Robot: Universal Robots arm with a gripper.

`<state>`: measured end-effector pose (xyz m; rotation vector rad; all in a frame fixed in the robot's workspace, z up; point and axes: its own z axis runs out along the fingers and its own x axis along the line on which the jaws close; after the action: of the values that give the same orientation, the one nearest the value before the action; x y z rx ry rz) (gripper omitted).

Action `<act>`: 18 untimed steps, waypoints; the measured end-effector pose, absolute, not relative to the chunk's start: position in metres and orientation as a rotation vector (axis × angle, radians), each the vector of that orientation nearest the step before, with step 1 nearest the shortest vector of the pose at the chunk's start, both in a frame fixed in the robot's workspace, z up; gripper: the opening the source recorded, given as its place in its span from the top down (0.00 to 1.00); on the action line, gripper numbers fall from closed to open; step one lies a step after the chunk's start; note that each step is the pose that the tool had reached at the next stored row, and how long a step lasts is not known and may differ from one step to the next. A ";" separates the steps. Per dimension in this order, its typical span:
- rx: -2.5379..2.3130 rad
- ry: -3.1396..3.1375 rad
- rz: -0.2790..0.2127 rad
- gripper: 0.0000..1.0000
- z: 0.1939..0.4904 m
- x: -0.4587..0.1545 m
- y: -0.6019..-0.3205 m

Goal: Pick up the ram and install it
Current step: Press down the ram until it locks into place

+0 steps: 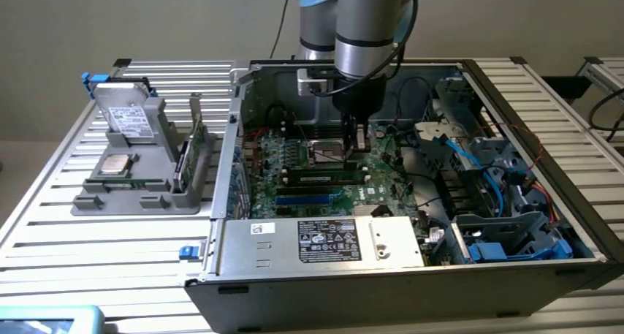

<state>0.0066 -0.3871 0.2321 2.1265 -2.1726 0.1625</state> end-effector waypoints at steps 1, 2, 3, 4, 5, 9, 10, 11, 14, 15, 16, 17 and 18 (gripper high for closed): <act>2.127 -2.173 0.163 0.89 0.231 0.007 -0.387; 2.127 -2.173 0.163 0.89 0.231 0.007 -0.387; 2.127 -2.173 0.163 0.89 0.230 0.007 -0.387; 2.127 -2.173 0.164 0.89 0.230 0.007 -0.387; 2.127 -2.173 0.164 0.89 0.230 0.006 -0.387; 2.127 -2.174 0.166 0.89 0.227 0.006 -0.387; 2.127 -2.173 0.166 0.89 0.226 0.006 -0.387; 2.127 -2.173 0.167 0.89 0.226 0.006 -0.387; 2.127 -2.174 0.167 0.89 0.224 0.006 -0.387; 2.127 -2.174 0.167 0.89 0.224 0.006 -0.387; 2.127 -2.174 0.167 0.89 0.224 0.006 -0.387; 2.127 -2.174 0.168 0.89 0.224 0.006 -0.387; 2.128 -2.176 0.165 0.89 0.225 0.005 -0.387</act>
<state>0.0051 -0.3866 0.2255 2.1276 -2.1756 0.1654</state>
